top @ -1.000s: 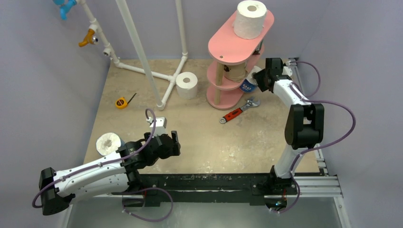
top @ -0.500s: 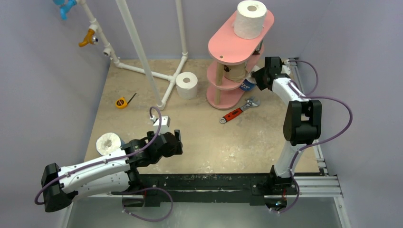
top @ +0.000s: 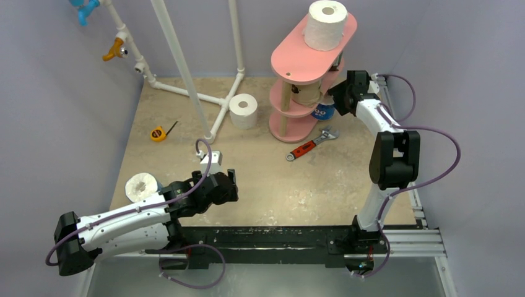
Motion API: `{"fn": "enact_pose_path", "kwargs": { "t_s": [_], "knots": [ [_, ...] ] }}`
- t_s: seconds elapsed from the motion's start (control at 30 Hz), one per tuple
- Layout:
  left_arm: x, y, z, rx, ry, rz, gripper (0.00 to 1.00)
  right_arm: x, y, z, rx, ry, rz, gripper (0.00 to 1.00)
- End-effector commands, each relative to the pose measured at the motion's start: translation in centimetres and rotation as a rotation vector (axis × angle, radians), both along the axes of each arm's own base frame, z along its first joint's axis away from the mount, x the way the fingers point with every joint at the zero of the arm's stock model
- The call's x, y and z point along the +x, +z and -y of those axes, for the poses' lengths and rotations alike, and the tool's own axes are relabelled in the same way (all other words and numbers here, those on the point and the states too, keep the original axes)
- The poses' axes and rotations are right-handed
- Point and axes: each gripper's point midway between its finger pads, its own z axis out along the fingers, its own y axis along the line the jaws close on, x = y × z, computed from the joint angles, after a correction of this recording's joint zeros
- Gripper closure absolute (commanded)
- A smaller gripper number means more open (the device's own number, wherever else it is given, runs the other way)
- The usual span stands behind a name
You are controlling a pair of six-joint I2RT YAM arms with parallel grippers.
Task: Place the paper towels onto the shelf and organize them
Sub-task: Place the paper towel on the shelf.
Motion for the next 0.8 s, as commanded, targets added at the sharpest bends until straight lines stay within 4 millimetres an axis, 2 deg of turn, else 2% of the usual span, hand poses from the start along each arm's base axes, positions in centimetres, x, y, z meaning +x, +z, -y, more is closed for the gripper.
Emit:
{"fn": "enact_pose_path", "kwargs": {
  "t_s": [0.0, 0.2, 0.33, 0.53, 0.77],
  "knots": [
    [0.8, 2.0, 1.1, -0.067, 0.015, 0.041, 0.15, 1.3, 3.5, -1.3, 0.024, 0.040, 0.103, 0.39],
    [0.8, 2.0, 1.3, -0.071, 0.009, 0.042, 0.15, 0.2, 2.7, -1.6, 0.038, 0.062, 0.097, 0.38],
    [0.8, 1.9, 1.6, -0.075, 0.000, 0.039, 0.15, -0.3, 1.9, -2.3, 0.063, 0.094, 0.098, 0.42],
    [0.6, 1.7, 1.4, -0.070, -0.002, 0.033, 0.16, 0.0, 2.5, -3.5, 0.106, 0.150, 0.173, 0.41],
    [0.6, 1.5, 1.2, -0.075, 0.008, 0.033, 0.16, 0.7, 2.4, -4.4, 0.123, 0.199, 0.210, 0.40]
  ]
}}
